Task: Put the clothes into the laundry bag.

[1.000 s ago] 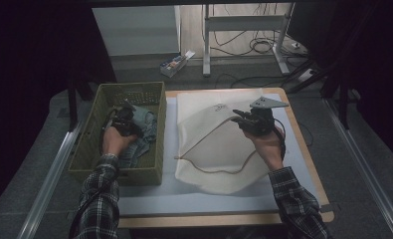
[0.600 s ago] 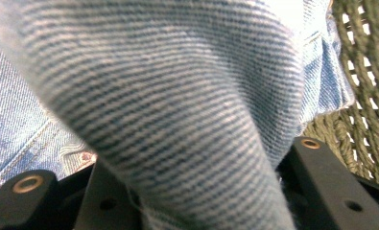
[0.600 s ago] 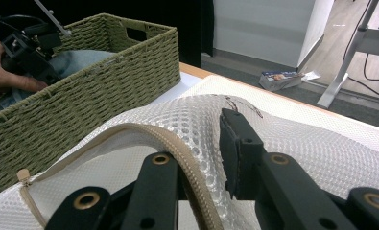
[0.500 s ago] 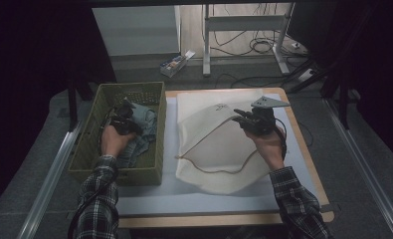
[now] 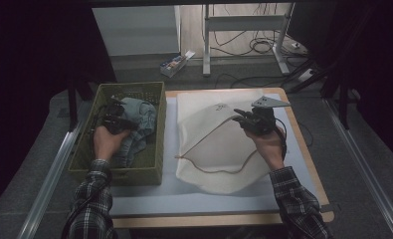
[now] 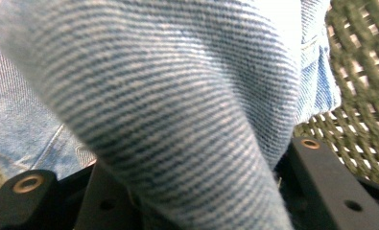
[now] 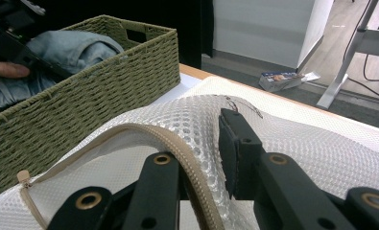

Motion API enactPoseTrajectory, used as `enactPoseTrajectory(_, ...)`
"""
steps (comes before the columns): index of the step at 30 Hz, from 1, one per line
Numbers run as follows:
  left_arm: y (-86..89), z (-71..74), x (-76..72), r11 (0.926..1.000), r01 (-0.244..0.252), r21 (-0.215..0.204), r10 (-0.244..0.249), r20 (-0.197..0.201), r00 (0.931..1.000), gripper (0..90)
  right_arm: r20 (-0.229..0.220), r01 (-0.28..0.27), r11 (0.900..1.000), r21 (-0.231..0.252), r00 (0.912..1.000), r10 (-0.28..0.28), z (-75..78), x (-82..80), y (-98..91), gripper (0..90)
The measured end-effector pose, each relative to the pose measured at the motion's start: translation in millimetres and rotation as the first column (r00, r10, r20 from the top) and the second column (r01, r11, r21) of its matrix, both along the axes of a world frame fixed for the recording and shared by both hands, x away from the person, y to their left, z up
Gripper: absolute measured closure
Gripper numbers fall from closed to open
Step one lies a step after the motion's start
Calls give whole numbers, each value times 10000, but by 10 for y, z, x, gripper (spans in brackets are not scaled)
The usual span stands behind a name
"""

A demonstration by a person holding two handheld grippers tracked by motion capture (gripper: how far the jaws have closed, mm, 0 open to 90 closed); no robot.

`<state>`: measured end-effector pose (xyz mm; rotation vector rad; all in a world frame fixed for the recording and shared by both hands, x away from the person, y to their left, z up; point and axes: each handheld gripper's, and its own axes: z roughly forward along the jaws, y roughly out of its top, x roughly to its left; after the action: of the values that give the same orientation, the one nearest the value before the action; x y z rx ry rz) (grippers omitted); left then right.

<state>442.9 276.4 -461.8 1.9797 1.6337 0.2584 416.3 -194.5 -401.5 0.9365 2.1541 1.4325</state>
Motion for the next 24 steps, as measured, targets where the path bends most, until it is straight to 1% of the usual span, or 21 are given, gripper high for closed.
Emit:
enactPoseTrajectory(4,46,47,-88,10000,13,-60,-11,396,9992,559,6,7,10000,13,10000,-7,0,0,1,762)
enactPoseTrajectory(6,59,68,-131,9997,-32,-238,47,622,9981,558,14,14,10000,23,10000,-14,1,0,2,765)
enactPoseTrajectory(9,67,110,-195,9993,36,-384,2,996,9950,558,19,21,10000,37,10000,-21,0,0,1,767)
enactPoseTrajectory(12,64,158,-257,9989,159,-440,-93,1447,9894,557,16,25,10000,48,10000,-25,0,1,-1,770)
enactPoseTrajectory(13,58,174,-279,9986,133,-503,-52,1577,9875,557,16,26,10000,49,10000,-26,0,1,-1,772)
enactPoseTrajectory(15,54,205,-319,9985,174,-524,-72,1895,9819,556,19,30,10000,54,10000,-30,0,1,-2,774)
enactPoseTrajectory(18,59,241,-372,9982,182,-572,-48,2258,9742,554,27,44,10000,62,10000,-44,2,0,-5,779)
enactPoseTrajectory(21,75,265,-429,9980,186,-604,-24,2577,9662,553,32,81,9999,66,10000,-81,3,0,-9,790)
enactPoseTrajectory(24,94,287,-492,9973,156,-723,53,2803,9599,552,37,120,9999,96,9999,-120,1,2,-10,801)
